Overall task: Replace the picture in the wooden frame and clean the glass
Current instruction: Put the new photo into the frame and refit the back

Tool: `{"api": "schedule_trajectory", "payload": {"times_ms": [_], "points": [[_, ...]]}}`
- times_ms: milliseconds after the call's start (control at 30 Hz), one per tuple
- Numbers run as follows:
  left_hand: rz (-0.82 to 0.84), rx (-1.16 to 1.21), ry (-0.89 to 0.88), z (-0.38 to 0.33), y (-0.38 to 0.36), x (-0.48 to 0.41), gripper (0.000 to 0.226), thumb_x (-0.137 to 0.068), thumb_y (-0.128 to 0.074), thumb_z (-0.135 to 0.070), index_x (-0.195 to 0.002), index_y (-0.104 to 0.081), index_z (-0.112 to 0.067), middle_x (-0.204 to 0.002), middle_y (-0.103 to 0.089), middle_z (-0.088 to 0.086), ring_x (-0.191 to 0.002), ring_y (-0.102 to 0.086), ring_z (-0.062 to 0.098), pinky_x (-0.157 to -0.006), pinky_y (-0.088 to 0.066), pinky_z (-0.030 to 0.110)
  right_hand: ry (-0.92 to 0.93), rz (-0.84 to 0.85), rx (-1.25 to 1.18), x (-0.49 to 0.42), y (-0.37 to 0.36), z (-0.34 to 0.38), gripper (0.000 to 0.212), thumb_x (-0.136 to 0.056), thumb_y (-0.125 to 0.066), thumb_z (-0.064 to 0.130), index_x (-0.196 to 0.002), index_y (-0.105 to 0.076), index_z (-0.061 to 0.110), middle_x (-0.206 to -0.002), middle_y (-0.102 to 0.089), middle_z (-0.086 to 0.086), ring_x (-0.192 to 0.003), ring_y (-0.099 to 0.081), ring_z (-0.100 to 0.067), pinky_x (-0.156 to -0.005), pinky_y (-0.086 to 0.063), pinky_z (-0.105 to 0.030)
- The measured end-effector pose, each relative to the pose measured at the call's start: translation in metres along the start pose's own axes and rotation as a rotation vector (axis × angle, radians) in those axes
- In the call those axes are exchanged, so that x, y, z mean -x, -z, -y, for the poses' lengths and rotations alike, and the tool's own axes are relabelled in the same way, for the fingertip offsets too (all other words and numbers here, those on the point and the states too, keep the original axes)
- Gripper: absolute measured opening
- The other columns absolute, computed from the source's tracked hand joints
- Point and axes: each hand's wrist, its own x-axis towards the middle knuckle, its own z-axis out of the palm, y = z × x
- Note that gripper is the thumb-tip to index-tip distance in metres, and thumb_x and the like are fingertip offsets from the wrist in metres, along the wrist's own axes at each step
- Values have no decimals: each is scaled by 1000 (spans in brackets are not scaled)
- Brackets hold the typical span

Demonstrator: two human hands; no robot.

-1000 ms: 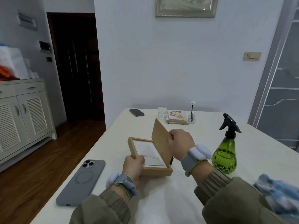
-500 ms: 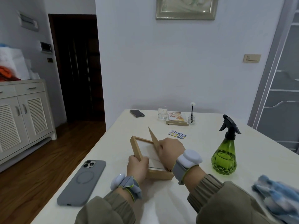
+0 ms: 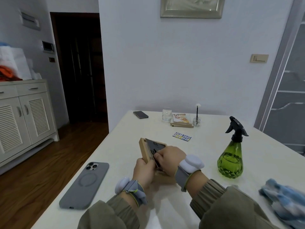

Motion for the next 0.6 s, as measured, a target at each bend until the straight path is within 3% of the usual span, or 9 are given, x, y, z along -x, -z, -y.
{"api": "schedule_trajectory", "payload": {"times_ms": [200, 400, 500, 600], "points": [[-18, 42, -1, -3, -1, 4, 50, -68, -48, -49, -99, -53, -11, -100, -64, 20, -94, -63, 39, -88, -53, 58, 2, 19, -15, 2, 0, -1, 37, -99, -35, 32, -102, -68, 14, -110, -69, -11, -101, -61, -31, -73, -39, -28], [-15, 95, -2, 9, -2, -4, 70, -57, -45, -63, -106, -55, -15, -105, -65, 15, -100, -63, 37, -92, -51, 56, -19, 87, 17, 2, -5, 0, 35, -98, -37, 29, -110, -68, 17, -113, -69, -10, -103, -62, -30, -75, -44, -28], [-10, 53, -34, 6, -2, 0, 59, -59, -53, -55, -103, -57, -15, -100, -68, 14, -95, -66, 36, -88, -54, 57, -13, 156, 58, 2, -6, 1, 34, -99, -37, 23, -120, -63, 16, -120, -65, -11, -108, -61, -31, -77, -43, -27], [-1, 8, -69, -1, 1, 4, 49, -58, -59, -40, -100, -58, -14, -95, -70, 15, -89, -67, 35, -84, -55, 57, -34, 154, 59, 1, -4, 2, 34, -97, -40, 19, -124, -60, 19, -126, -62, -9, -114, -58, -29, -92, -48, -31]]}}
